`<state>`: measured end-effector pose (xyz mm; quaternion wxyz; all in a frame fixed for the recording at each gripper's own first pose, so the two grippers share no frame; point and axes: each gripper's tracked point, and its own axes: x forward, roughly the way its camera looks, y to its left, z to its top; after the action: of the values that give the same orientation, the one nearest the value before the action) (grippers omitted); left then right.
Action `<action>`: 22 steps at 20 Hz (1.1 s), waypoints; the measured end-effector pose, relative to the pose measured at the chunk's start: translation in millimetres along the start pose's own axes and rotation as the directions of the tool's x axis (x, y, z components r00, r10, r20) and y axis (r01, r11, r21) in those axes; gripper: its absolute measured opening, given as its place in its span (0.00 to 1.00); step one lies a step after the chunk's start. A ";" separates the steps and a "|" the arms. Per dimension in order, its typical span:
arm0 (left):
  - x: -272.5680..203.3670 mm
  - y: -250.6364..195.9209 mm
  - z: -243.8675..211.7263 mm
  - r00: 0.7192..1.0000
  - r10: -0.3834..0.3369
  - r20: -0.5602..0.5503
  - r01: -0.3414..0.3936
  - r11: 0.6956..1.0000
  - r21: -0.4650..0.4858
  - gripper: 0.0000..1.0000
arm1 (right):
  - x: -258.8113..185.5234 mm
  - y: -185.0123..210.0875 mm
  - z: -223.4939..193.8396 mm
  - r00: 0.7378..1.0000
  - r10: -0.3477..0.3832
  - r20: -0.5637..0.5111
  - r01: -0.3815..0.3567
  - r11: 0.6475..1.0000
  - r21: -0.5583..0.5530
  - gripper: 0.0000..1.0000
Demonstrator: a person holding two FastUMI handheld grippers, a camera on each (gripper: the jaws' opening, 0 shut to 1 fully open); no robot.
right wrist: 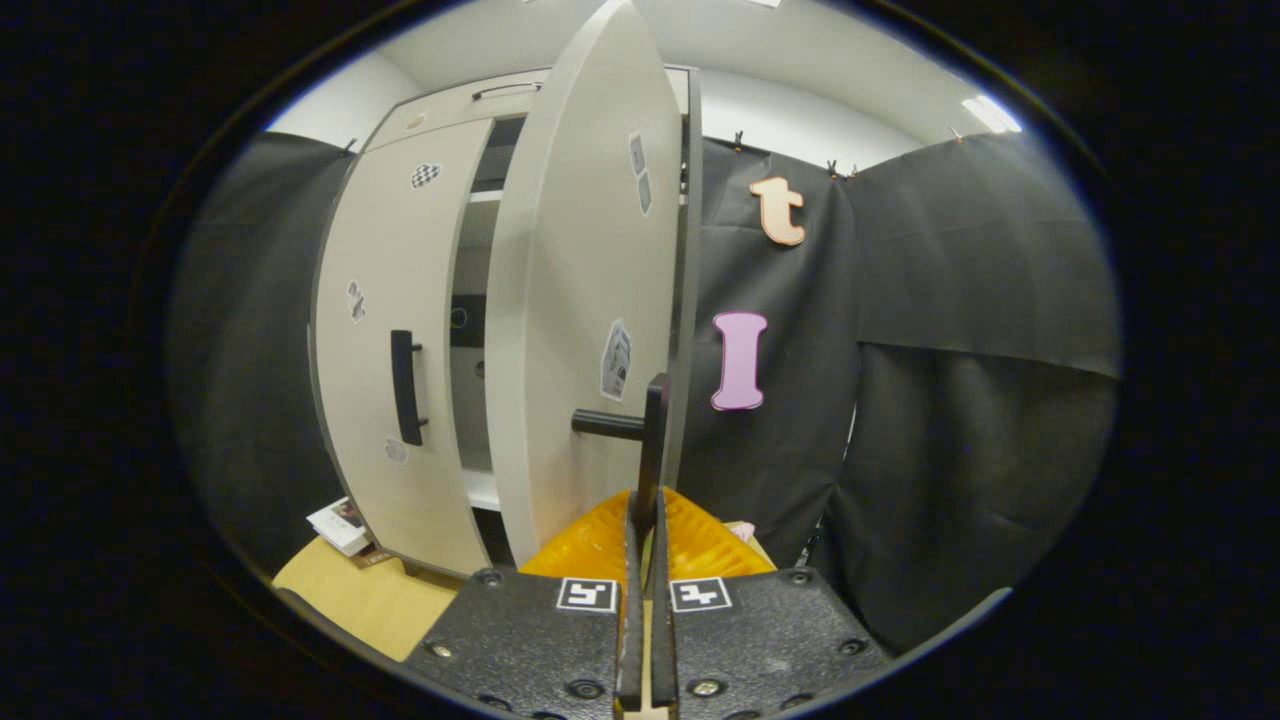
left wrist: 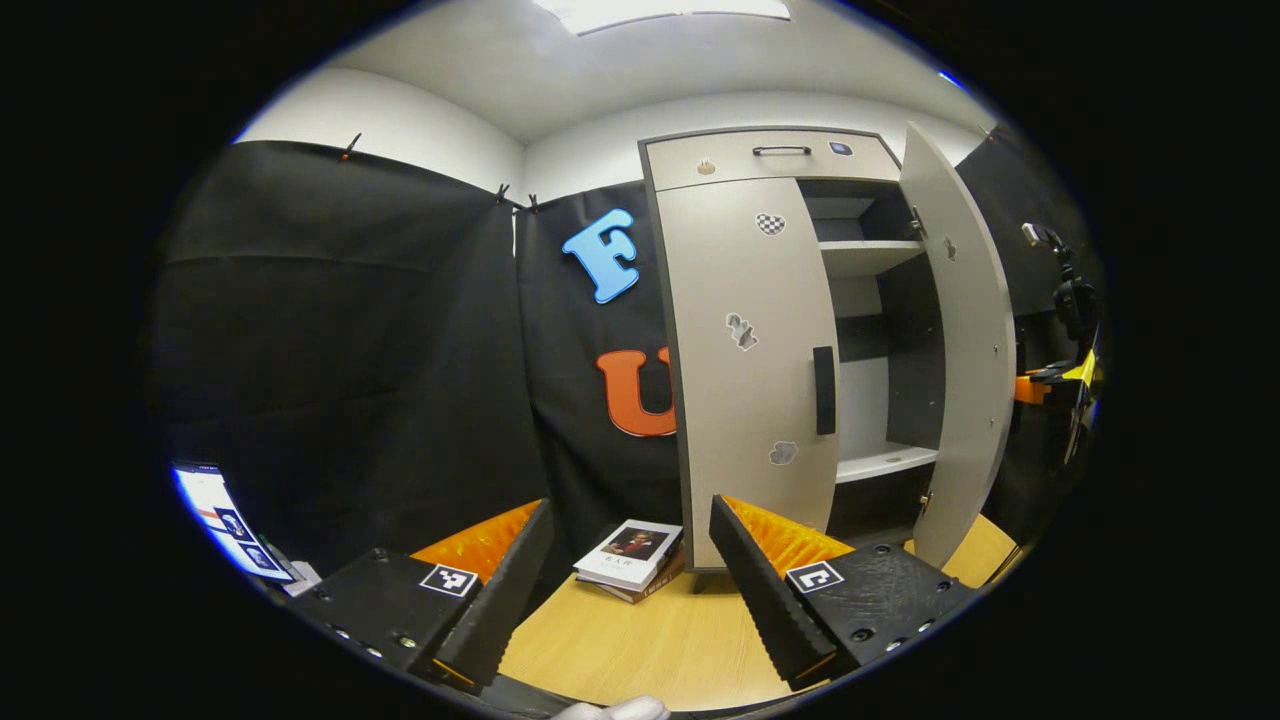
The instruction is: Open the right door of the double-door shoe cabinet with the right hand, and open the left door with the left hand.
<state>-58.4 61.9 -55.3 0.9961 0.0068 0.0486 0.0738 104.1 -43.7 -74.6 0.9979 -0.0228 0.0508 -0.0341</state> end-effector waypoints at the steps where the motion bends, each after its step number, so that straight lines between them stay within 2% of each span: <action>1: 1.5 -5.5 2.2 1.000 -0.005 0.009 0.005 1.000 -0.005 0.96 | -0.2 -3.0 0.0 1.000 0.008 0.001 -0.008 1.000 -0.010 0.06; 4: -1.2 -19.3 9.0 1.000 -0.012 0.016 0.013 1.000 -0.006 0.96 | -4.1 -13.2 -2.6 1.000 0.029 0.006 -0.029 0.999 -0.044 0.05; 7: 2.4 -34.0 14.6 1.000 -0.022 0.017 0.021 1.000 0.005 0.96 | -0.5 -37.2 -1.2 1.000 0.009 0.012 -0.008 0.999 -0.033 0.05; 10: 1.7 -47.5 16.6 0.999 -0.028 0.023 0.028 1.000 0.007 0.96 | 2.0 -49.0 -2.2 0.998 0.058 -0.006 -0.058 0.998 0.003 0.04; 13: 0.2 -65.0 22.6 0.998 -0.044 0.036 0.044 0.999 0.005 0.96 | 4.3 -60.2 -1.9 0.997 0.076 -0.006 -0.076 0.997 0.011 0.04; 15: -0.5 -73.7 25.4 0.998 -0.054 0.038 0.054 0.999 0.004 0.96 | 12.8 -63.3 -2.0 0.995 0.098 -0.001 -0.098 0.994 0.038 0.04; 18: -1.1 -83.5 26.0 0.997 -0.061 0.040 0.060 0.998 0.015 0.96 | 14.6 -61.8 -1.0 0.993 0.121 0.010 -0.121 0.993 -0.005 0.04; 22: -5.1 -93.0 29.3 0.997 -0.059 0.042 0.059 0.998 0.010 0.96 | 14.1 -62.4 -1.4 0.992 0.127 0.003 -0.127 0.992 -0.005 0.02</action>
<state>-47.0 -31.0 -27.6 0.9986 0.0115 0.0278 0.0440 113.9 -106.9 -74.4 0.9980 -0.0220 0.0504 0.0295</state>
